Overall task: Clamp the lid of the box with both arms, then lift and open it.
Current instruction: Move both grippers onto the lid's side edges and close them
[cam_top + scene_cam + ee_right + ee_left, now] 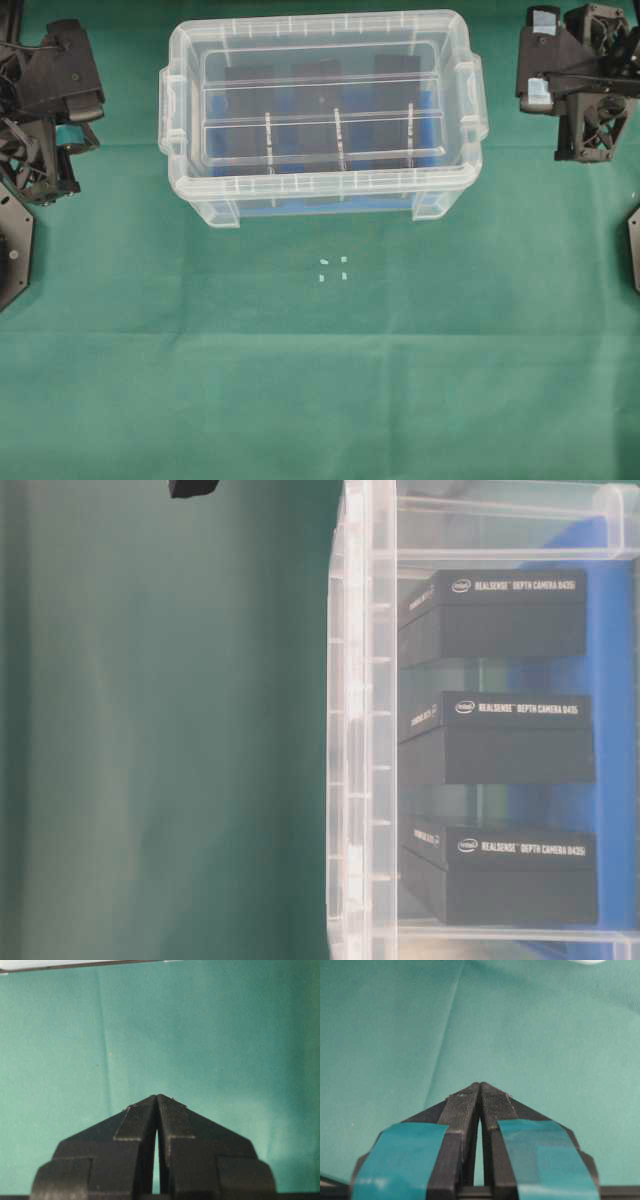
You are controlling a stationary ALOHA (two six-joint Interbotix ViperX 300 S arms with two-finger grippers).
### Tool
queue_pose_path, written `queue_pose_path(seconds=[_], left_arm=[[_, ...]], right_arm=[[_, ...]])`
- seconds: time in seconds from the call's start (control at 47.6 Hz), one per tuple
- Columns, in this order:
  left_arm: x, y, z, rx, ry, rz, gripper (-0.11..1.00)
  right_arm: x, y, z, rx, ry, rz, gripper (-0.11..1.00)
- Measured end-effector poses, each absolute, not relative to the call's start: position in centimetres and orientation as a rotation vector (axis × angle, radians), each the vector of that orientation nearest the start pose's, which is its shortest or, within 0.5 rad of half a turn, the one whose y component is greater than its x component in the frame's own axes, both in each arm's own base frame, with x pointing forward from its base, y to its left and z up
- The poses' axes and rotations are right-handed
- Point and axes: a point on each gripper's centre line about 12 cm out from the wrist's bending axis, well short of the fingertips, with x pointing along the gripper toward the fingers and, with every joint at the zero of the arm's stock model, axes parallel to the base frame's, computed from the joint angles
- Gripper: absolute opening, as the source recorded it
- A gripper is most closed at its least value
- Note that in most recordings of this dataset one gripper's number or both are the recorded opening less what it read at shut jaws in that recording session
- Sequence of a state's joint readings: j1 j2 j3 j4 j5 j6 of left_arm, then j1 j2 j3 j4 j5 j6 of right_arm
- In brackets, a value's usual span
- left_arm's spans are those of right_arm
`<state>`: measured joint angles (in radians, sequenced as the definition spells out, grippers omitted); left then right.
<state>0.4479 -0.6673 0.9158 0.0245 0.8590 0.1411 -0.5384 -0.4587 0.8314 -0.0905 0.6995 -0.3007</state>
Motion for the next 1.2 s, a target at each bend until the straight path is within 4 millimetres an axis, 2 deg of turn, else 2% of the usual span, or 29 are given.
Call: queue_pose_path(seconds=[0.441,1.05,1.197], left_arm=[[18.9,9.3,22.0,-0.1,1.124,0.329,0.02],[24.2,11.2,21.5,-0.041,1.179,0.26,0.02],[25.1,11.5,20.8,-0.04,1.185,0.256,0.02]], right_arm=[[22.0,-13.9,20.9,-0.086,1.136,-0.321,0.0],[25.5,-14.2,20.6,-0.121,1.129,-0.269,0.0],[26.3,-14.3,20.7,-0.126,1.13,-0.261,0.0]])
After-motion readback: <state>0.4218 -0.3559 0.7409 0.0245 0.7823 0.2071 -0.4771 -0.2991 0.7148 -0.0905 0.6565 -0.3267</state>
